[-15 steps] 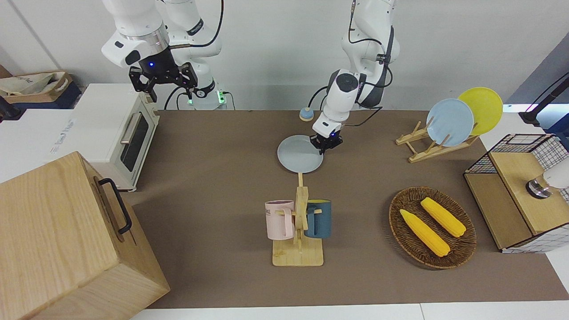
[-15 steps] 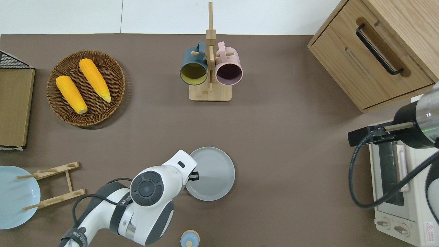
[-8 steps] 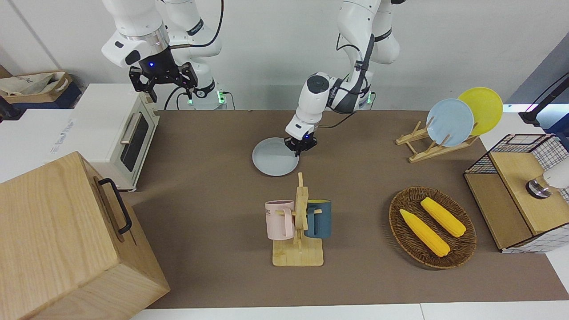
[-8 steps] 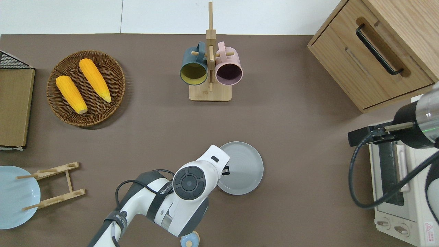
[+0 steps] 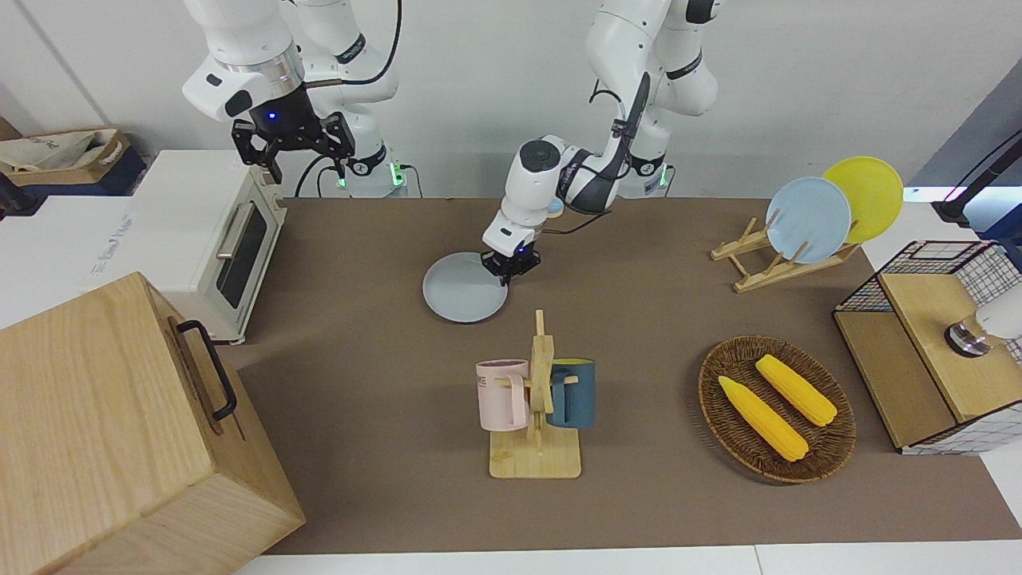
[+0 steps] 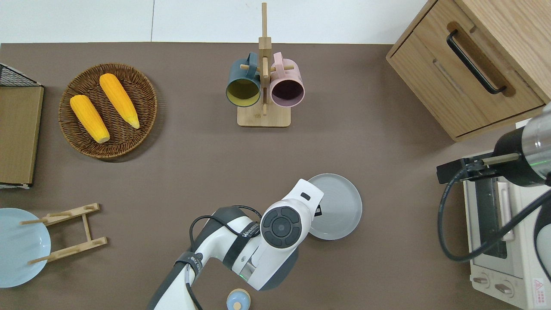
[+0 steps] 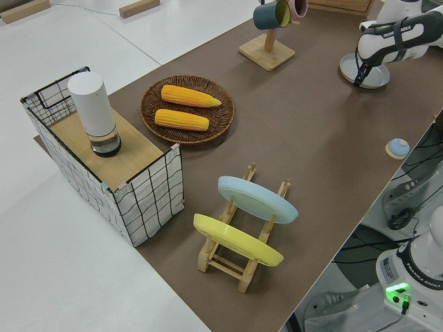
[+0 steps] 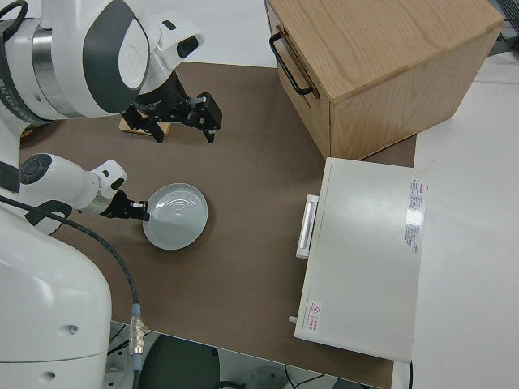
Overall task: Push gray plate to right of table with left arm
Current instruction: 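Keep pushing the gray plate with the left gripper toward the toaster oven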
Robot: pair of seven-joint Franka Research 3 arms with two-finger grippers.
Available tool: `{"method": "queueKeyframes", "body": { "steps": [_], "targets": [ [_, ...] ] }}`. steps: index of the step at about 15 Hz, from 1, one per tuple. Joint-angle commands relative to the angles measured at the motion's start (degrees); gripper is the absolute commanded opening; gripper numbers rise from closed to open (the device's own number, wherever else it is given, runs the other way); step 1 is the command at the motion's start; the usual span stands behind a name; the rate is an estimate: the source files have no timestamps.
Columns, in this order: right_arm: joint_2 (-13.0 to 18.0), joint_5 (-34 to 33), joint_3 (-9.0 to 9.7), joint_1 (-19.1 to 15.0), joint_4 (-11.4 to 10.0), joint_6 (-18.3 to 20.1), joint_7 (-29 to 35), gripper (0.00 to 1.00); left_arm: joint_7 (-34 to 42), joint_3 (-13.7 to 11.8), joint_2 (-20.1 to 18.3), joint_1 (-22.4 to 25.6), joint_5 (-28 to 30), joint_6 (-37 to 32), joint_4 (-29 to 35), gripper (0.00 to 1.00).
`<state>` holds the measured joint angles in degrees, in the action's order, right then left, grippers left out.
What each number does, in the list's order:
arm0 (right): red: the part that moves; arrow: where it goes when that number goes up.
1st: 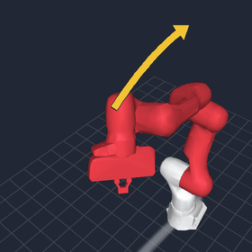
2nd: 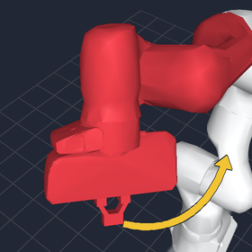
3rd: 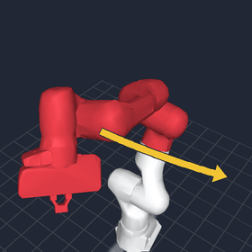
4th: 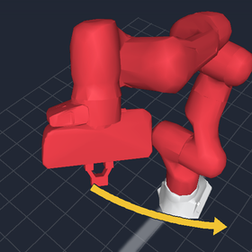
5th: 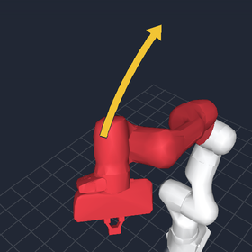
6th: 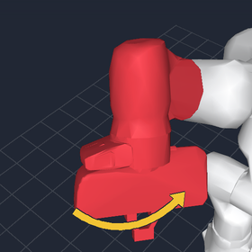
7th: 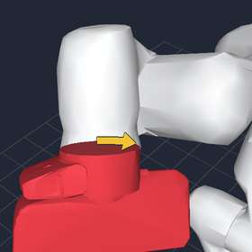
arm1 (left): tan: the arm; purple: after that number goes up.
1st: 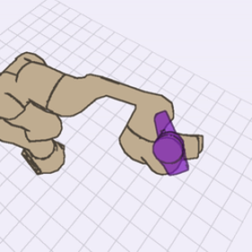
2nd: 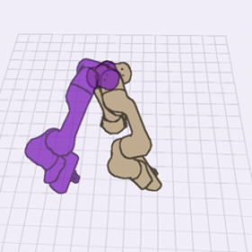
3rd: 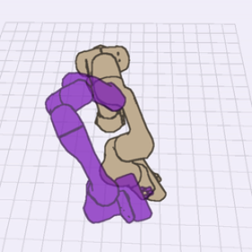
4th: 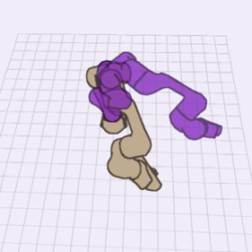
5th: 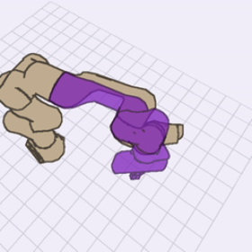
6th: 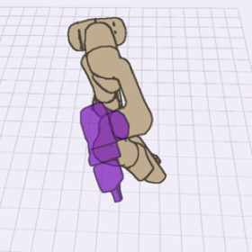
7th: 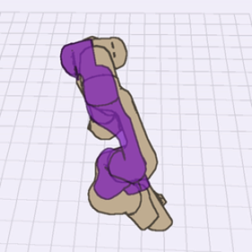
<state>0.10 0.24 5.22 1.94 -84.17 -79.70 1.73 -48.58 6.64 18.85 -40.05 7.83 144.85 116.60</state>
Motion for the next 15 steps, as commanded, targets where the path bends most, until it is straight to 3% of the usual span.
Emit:
{"method": "queueKeyframes", "body": {
  "steps": [1,9,11,13,14,15],
  "targets": [
    [0.43,0.46,0.32,-0.62,-0.03,0.69,-0.15,0.983,-6.51,-0.40,6.54,-3.02,-3.33,-0.27,-6.81,0.00],
    [0.43,0.46,0.23,-0.62,-0.03,0.69,-0.15,0.983,-8.99,-0.48,8.75,-5.30,-3.87,-0.97,-10.07,0.04],
    [0.43,0.46,0.23,-0.62,0.05,0.69,-0.15,0.983,-8.73,-0.66,8.57,-5.22,-3.96,-2.73,-11.12,0.20],
    [0.43,0.46,0.32,-0.62,-0.03,0.69,-0.15,0.983,-8.11,-0.92,8.22,-4.52,-4.05,-4.05,-12.09,0.78],
    [0.43,0.46,0.32,-0.62,0.05,0.69,-0.15,0.983,-7.85,-1.01,7.61,-4.34,-4.05,-4.58,-12.09,0.99],
    [0.43,0.46,0.23,-0.62,0.05,0.69,-0.06,0.983,-7.84,-1.19,7.08,-4.34,-4.05,-5.45,-12.09,0.99]
  ]
}}
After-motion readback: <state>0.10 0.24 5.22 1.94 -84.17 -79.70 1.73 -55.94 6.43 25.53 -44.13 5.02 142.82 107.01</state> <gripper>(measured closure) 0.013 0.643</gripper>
